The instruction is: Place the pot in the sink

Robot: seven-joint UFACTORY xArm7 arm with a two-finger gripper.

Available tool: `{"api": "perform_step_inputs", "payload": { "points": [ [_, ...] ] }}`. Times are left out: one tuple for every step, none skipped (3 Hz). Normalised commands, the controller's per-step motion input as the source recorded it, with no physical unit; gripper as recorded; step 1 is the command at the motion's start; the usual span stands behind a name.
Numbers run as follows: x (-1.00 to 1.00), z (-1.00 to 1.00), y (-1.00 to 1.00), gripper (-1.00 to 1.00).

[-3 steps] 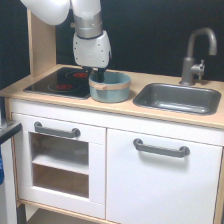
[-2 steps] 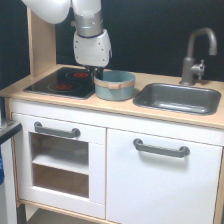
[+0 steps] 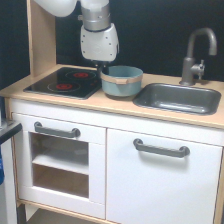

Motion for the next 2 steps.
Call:
{"api": "perform_step_inputs", "payload": {
  "points": [
    [0.98, 0.93, 0.04, -1.00],
    [1.00, -0.31, 0.71, -1.00]
  ]
}}
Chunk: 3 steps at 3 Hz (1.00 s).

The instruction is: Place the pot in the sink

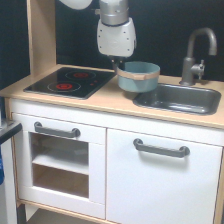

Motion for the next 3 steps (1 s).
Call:
{"api": "perform_step_inputs", "payload": {
  "points": [
    [1.00, -0.66, 0.69, -1.00],
    [0.99, -0.81, 0.58, -1.00],
    [0.86, -0.77, 0.53, -1.00]
  ]
}}
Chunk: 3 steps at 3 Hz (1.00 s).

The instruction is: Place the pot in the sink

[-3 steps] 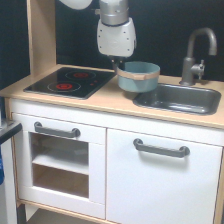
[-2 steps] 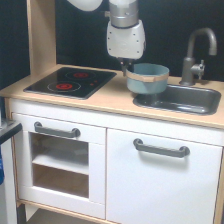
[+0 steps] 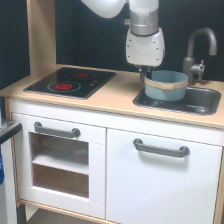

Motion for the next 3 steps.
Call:
{"api": "perform_step_inputs", "payload": {
  "points": [
    [-0.12, -0.59, 0.30, -0.41],
    [-0.06, -0.41, 0.22, -0.20],
    [-0.09, -0.31, 0.20, 0.04]
  ]
}}
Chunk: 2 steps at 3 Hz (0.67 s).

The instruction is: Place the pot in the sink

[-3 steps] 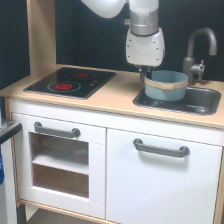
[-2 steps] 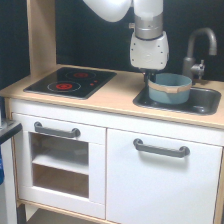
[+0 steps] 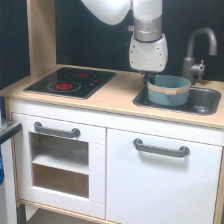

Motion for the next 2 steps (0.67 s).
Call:
{"api": "perform_step_inputs", "payload": {
  "points": [
    [-0.03, -0.30, 0.20, -0.08],
    [0.00, -0.31, 0.18, -0.17]
  ]
}}
